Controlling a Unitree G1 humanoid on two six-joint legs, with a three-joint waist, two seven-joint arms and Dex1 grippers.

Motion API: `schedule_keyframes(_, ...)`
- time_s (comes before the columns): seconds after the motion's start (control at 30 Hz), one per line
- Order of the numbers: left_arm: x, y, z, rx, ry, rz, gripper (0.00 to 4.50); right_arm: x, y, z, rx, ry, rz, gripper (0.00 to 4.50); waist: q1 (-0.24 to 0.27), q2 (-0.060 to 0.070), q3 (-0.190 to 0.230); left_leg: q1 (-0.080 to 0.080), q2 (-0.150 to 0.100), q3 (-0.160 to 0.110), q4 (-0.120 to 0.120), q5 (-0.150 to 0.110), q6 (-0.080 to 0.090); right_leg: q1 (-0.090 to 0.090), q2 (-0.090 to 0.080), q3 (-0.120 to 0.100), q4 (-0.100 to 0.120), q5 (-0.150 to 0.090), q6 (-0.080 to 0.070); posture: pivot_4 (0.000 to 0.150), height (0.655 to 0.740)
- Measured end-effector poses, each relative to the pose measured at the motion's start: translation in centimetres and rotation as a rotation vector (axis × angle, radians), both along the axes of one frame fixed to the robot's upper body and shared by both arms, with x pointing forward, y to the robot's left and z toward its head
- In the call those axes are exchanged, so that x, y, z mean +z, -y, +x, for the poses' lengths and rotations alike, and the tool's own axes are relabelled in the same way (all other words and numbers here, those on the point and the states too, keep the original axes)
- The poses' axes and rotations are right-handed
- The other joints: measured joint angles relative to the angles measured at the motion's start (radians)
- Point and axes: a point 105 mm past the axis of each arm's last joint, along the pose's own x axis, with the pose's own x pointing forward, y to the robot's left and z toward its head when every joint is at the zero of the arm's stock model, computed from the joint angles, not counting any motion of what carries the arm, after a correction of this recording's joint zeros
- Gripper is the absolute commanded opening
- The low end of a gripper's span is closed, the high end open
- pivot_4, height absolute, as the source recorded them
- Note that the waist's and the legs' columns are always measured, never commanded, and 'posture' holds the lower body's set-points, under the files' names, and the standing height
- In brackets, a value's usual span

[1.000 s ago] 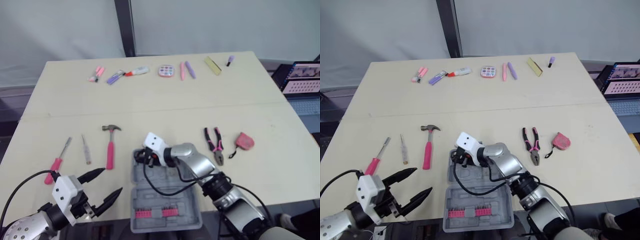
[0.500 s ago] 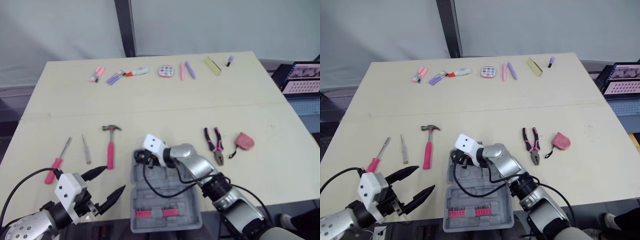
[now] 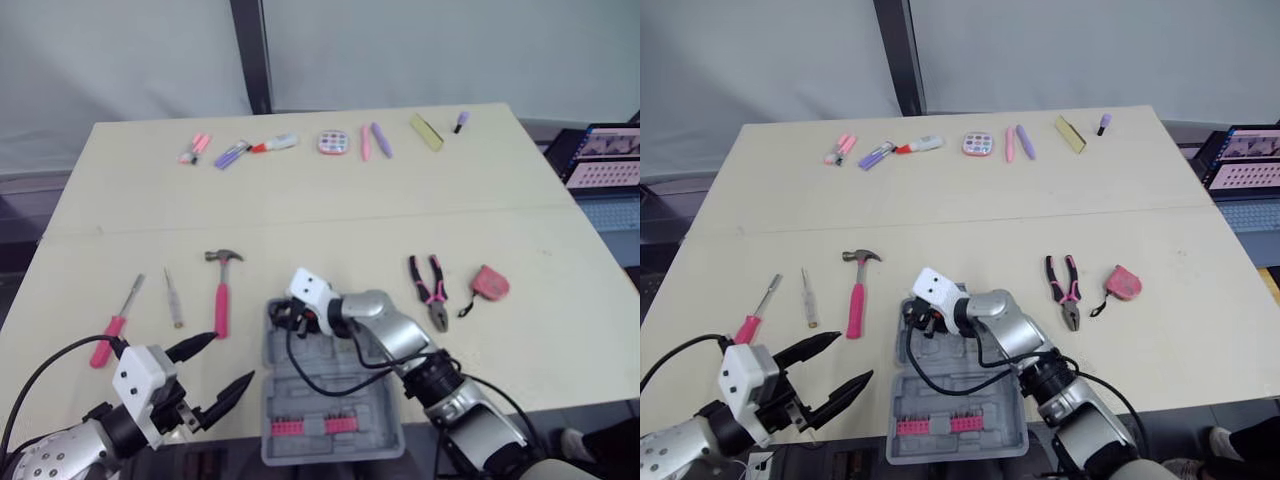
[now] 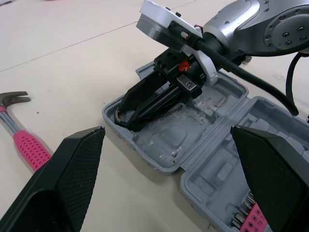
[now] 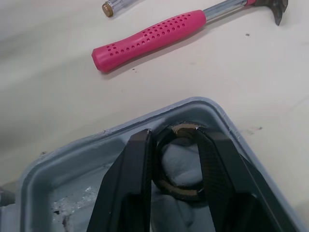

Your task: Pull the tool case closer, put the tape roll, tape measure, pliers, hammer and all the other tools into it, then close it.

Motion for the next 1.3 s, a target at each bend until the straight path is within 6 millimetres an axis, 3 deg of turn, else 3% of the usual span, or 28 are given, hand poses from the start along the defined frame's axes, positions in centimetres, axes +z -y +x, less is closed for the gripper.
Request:
schedule_keyframes(0.13,0.3,0.1,0.0,-0.029,-0.006,-0.014,4.50,1.5,0.4,0.0,-0.011,-0.022,0.060,1.49,0.000,0.000,0.000,-0.001,0.000,0.000,0.000,0.000,0.000,-0.001,0.000,0.000,0.000,0.000,0.000,0.150,0.7400)
schedule_keyframes(0.27,1.6,-1.4,0.2,-0.079,0.007,0.032,4.50,6.2,3.4,0.5,-0.050,0.028,0.158,1.49,0.005,0.002,0.001,-0.001,-0.001,-0.001,0.000,0.000,0.000,0.001,-0.001,0.000,-0.002,0.000,0.000,0.150,0.7400)
schedule_keyframes(0.33,1.4,-1.6,0.2,-0.086,-0.002,0.019,4.50,6.8,5.3,0.4,-0.079,0.028,0.164,1.49,0.005,0.001,0.001,-0.001,-0.001,-0.001,0.000,0.000,0.000,0.001,-0.001,0.000,-0.002,0.000,0.000,0.150,0.7400)
schedule_keyframes(0.53,0.2,-2.1,0.2,-0.104,-0.018,-0.008,4.50,6.0,12.2,-1.8,-0.174,-0.013,0.142,1.49,0.005,0.002,0.001,-0.002,0.000,0.002,0.000,0.000,0.000,0.002,-0.001,0.000,-0.007,0.000,0.000,0.150,0.7400)
schedule_keyframes(0.67,-1.2,-2.4,-0.2,-0.101,-0.047,-0.021,4.50,4.6,17.1,-4.7,-0.250,-0.071,0.058,1.49,0.011,0.002,0.002,-0.002,0.000,0.002,-0.001,0.000,0.001,0.002,0.000,0.000,-0.008,0.000,0.000,0.150,0.7400)
schedule_keyframes(0.8,-2.0,-2.6,-0.5,-0.105,-0.059,-0.013,4.50,3.1,20.4,-7.1,-0.313,-0.156,0.013,1.49,0.012,0.001,0.003,-0.001,0.002,0.003,0.000,0.000,0.001,0.008,0.001,0.000,-0.014,0.000,0.000,0.150,0.7400)
schedule_keyframes(0.87,-1.9,-2.4,-0.7,-0.126,-0.046,-0.008,4.50,2.2,21.6,-8.3,-0.332,-0.173,-0.031,2.03,0.020,0.001,0.003,0.001,0.002,0.003,0.000,0.000,0.001,0.011,0.001,-0.001,-0.016,0.000,0.000,0.150,0.7400)
schedule_keyframes(0.93,-2.3,-2.7,-0.8,-0.129,-0.050,-0.008,4.50,1.5,22.9,-9.2,-0.367,-0.194,-0.068,2.85,0.030,0.001,0.003,0.002,0.002,0.003,0.000,-0.001,0.002,0.012,0.001,-0.001,-0.017,0.000,0.000,0.150,0.7400)
schedule_keyframes(1.03,-2.5,-2.8,-0.9,-0.135,-0.050,-0.006,4.50,1.1,23.5,-9.9,-0.379,-0.201,-0.084,4.36,0.034,0.000,0.003,0.002,0.002,0.003,0.001,-0.001,0.002,0.013,0.001,-0.001,-0.018,0.000,0.000,0.150,0.7400)
schedule_keyframes(1.3,-2.9,-3.4,-1.0,-0.142,-0.031,0.015,4.50,0.0,23.9,-11.5,-0.384,-0.232,-0.102,4.44,0.039,0.000,0.003,0.002,0.002,0.002,0.001,-0.001,0.002,0.014,0.001,-0.002,-0.019,0.000,0.001,0.150,0.7400)
